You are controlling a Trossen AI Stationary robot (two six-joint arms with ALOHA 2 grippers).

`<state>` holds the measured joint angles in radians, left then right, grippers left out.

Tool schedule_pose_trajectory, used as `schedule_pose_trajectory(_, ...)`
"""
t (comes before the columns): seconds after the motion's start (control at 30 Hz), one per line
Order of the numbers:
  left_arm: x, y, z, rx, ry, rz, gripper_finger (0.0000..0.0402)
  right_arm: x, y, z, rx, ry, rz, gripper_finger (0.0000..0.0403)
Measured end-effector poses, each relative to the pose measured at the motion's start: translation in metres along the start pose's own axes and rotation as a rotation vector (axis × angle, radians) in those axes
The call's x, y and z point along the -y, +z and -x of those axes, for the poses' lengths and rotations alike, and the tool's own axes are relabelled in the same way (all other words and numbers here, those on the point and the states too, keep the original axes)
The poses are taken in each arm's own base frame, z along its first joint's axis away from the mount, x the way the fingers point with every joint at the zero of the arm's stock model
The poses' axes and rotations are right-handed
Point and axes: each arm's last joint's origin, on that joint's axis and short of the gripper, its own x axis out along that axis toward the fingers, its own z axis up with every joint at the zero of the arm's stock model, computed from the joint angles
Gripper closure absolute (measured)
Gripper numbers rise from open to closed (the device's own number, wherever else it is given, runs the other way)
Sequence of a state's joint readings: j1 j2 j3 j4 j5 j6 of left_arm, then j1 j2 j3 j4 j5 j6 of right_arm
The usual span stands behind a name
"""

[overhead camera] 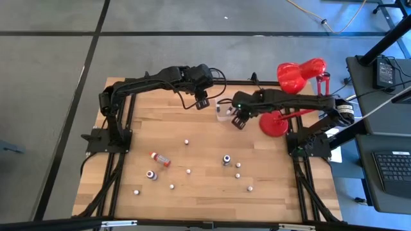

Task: Pick & Place food coloring
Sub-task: Put the big right orange food coloring bottle in the transparent bin

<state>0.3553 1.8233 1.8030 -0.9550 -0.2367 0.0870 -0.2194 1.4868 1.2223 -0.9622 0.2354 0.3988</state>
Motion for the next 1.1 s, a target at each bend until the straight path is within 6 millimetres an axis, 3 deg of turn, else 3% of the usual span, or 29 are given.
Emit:
schedule_pose_trajectory(0.93, 0.0, 0.0, 0.0, 0.001, -0.005, 0.051, 0.0258, 0.027, 0.008, -0.069, -0.247, -0.211, 0.014, 0.028)
schedule_pose_trajectory(1.1, 0.0, 0.0, 0.0, 0.001, -0.006, 0.051, 0.0258, 0.027, 0.008, -0.076, -0.253, -0.255, 0.027, 0.0224)
